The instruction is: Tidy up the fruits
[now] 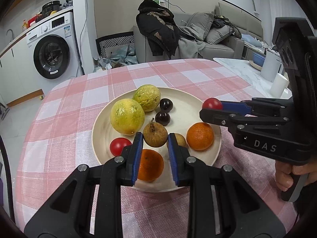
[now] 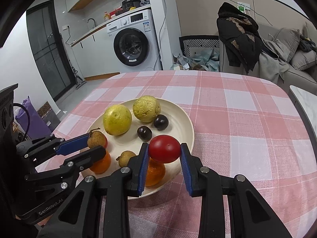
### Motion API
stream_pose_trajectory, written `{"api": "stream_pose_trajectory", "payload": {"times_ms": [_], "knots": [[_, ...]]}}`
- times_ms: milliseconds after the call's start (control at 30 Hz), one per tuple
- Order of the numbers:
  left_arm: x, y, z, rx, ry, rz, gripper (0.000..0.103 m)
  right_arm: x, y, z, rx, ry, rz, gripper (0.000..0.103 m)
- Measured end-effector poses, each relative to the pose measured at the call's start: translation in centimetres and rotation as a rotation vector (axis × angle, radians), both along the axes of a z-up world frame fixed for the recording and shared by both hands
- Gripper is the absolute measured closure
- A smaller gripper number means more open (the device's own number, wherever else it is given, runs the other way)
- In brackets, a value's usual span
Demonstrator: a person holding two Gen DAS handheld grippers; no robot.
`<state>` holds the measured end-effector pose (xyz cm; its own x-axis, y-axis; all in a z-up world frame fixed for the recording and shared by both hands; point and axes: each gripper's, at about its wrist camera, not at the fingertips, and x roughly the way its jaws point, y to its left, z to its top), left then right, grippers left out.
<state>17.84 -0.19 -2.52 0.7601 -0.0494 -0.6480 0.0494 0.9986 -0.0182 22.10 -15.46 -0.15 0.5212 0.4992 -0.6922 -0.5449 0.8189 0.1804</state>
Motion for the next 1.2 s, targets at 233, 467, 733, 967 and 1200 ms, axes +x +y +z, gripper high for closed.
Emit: {"api": "stream_pose_trajectory", "payload": {"times_ms": [233, 467, 733, 967, 1200], "knots": [[0.3, 0.0, -0.5, 0.002, 0.014, 0.004, 0.08, 0.1, 0.1, -0.4, -0.013, 0.001, -0.009, 0.071], [0.5, 0.1, -0.7, -0.001, 0.013, 0.006, 0.08, 0.2, 0.2, -0.5, -0.025, 0.002, -0.006, 0.07], [-0.5, 0.7, 0.0, -0.019, -0.009, 0.015, 0.077, -0.8, -0.3, 0.7, -0.026, -0.064, -0.004, 0.054], [-3.1, 2.1, 1.4, -0.02, -0.082, 0.062, 0.022, -2.8, -1.4, 1.4, -0.022, -0.127, 0.008, 0.007], [-7.0, 3.0, 3.0, -0.051, -0.189, 0.059, 0.001, -4.8, -2.5, 2.4, 0.045, -0.184, 0.049, 0.0]]}}
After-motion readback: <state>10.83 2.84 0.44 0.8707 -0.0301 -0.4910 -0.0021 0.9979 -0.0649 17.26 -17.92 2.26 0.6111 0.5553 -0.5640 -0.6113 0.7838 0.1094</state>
